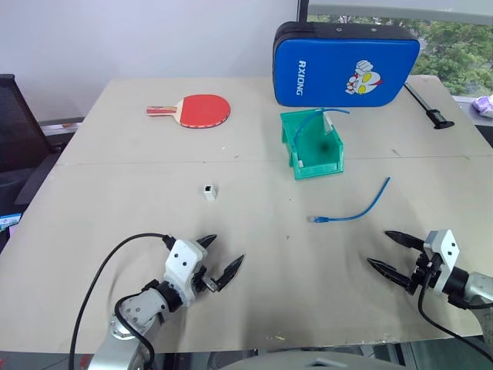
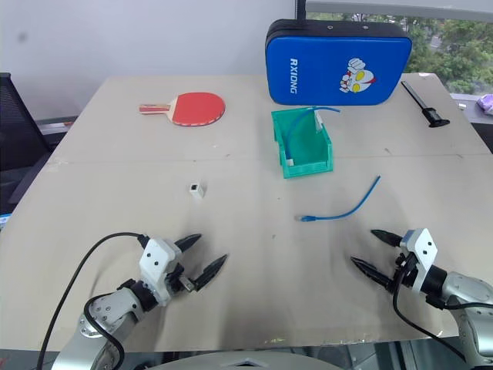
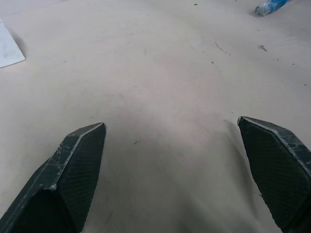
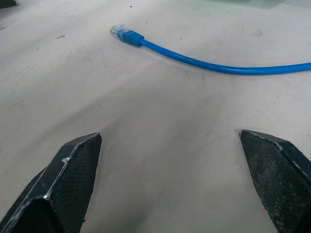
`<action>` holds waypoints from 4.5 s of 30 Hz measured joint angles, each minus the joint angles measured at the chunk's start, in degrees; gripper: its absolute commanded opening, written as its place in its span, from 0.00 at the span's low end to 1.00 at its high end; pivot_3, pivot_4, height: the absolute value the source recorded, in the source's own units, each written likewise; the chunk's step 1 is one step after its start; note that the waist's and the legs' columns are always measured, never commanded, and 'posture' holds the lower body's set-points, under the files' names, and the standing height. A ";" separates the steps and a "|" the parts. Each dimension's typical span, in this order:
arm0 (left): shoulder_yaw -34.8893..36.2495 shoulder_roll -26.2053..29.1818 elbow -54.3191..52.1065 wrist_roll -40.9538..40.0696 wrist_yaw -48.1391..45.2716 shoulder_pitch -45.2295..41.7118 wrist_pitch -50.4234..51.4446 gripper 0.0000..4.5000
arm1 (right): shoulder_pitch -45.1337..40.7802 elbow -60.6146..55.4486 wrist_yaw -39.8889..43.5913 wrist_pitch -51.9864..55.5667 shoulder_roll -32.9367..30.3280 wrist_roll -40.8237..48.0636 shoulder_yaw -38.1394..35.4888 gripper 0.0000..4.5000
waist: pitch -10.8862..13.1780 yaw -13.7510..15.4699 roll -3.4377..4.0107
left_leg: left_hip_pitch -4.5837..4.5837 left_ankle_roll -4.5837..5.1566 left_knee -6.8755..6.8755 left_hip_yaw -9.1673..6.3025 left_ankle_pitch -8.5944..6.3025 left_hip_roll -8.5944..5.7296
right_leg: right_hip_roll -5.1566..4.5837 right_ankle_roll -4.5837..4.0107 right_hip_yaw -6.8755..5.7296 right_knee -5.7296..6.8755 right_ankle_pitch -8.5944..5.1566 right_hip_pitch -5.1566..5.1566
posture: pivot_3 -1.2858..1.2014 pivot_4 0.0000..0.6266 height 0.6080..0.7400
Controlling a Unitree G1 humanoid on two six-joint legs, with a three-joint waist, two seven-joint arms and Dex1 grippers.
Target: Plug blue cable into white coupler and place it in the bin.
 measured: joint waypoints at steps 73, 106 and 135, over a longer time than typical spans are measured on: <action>-0.83 20.89 8.14 -10.91 -29.23 -27.82 9.53 1.00 | -39.20 2.51 4.73 13.55 4.78 -14.37 23.75 0.99 | 0.29 0.39 -0.02 | -0.88 -0.01 0.06 -0.46 0.00 -0.14 | -0.15 -0.05 -0.53 -0.11 0.35 -0.58 | 0.52 0.24 1.00; -23.82 1.80 38.41 10.90 -32.03 -57.32 0.85 0.00 | 5.36 -28.19 -8.54 15.63 1.84 1.66 -0.41 1.00 | 0.07 0.69 -0.02 | -0.67 0.04 0.82 -0.64 0.01 -0.13 | 0.34 0.14 -0.52 0.18 0.40 -0.04 | 0.52 0.24 1.00; -4.33 -8.08 14.91 -37.23 -21.75 -51.07 58.22 0.00 | -9.41 -32.67 -30.72 41.61 5.90 51.57 3.18 0.87 | 0.11 0.74 -0.02 | -0.88 0.04 0.85 -0.86 0.01 -0.17 | 0.30 0.12 -0.65 0.15 0.40 -0.14 | 0.52 0.24 1.00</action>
